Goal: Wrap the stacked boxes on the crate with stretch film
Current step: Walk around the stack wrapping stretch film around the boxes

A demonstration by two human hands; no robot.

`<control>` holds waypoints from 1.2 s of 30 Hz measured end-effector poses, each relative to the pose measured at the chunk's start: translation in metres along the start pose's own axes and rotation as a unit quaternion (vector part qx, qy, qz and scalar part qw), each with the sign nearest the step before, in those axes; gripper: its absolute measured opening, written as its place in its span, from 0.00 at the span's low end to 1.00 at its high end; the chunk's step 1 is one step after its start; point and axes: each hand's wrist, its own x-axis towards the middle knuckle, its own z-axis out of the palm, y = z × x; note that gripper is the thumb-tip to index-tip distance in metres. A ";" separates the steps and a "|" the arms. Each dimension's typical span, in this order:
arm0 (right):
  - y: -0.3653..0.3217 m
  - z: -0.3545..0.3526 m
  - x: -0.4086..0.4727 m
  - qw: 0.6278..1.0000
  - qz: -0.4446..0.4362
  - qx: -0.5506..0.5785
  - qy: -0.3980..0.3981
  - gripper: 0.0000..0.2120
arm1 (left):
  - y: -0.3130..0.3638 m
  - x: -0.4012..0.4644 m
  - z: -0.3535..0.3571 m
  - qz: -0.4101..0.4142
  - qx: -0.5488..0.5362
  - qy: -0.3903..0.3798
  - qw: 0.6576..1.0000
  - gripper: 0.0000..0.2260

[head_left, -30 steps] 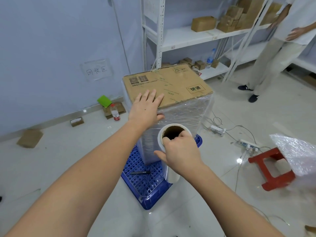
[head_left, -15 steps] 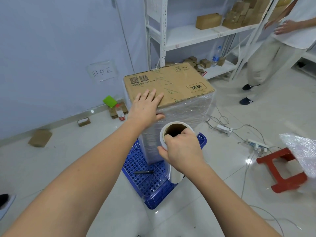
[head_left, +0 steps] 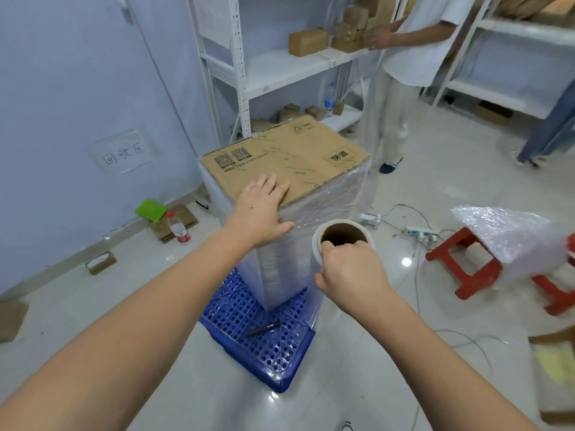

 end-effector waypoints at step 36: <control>-0.093 0.004 -0.033 0.989 -0.108 0.003 0.097 0.19 | -0.023 -0.007 0.007 0.059 0.020 0.059 0.996 0.33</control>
